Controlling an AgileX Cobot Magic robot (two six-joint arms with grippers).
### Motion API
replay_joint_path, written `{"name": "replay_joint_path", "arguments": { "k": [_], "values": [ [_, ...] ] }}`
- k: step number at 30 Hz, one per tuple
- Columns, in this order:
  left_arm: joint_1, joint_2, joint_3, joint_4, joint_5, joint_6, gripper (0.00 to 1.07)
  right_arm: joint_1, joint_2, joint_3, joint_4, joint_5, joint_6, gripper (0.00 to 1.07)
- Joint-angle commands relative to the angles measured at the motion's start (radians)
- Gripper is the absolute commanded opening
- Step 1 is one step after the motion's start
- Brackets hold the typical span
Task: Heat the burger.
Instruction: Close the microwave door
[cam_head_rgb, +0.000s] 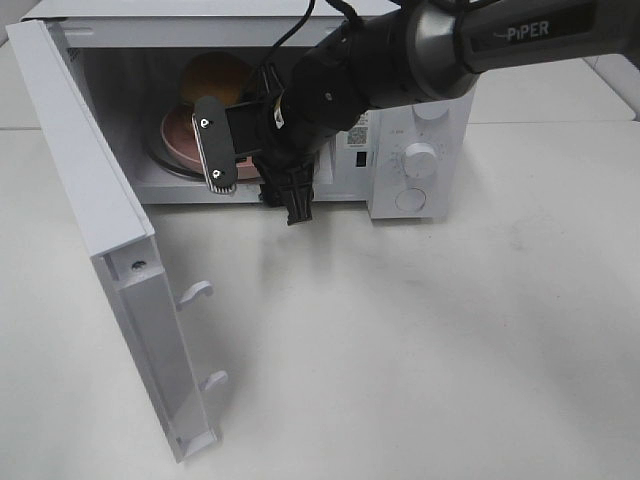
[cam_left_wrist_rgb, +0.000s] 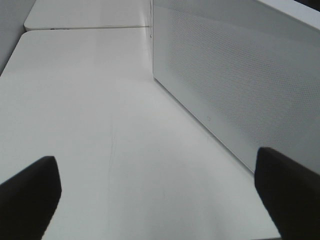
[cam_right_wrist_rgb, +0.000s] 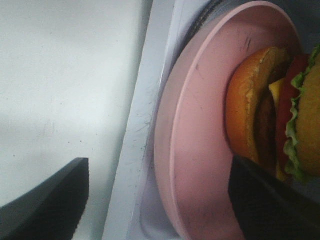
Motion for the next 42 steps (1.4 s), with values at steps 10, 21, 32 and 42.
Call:
{"name": "replay_joint_path", "arguments": {
  "k": [10, 21, 32, 42],
  "values": [
    [0.002, -0.021, 0.004, 0.0, -0.007, 0.003, 1.03, 0.001, -0.133, 0.166, -0.001, -0.099, 0.071, 0.84],
    [0.002, -0.021, 0.004, 0.0, -0.007, 0.003, 1.03, -0.011, -0.295, 0.328, -0.001, -0.104, 0.071, 0.82],
    [0.002, -0.021, 0.004, 0.0, -0.007, 0.003, 1.03, -0.038, -0.455, 0.477, -0.002, -0.104, 0.187, 0.76],
    [0.002, -0.021, 0.004, 0.0, -0.007, 0.003, 1.03, -0.038, -0.619, 0.601, -0.002, -0.09, 0.315, 0.76]
  ]
}}
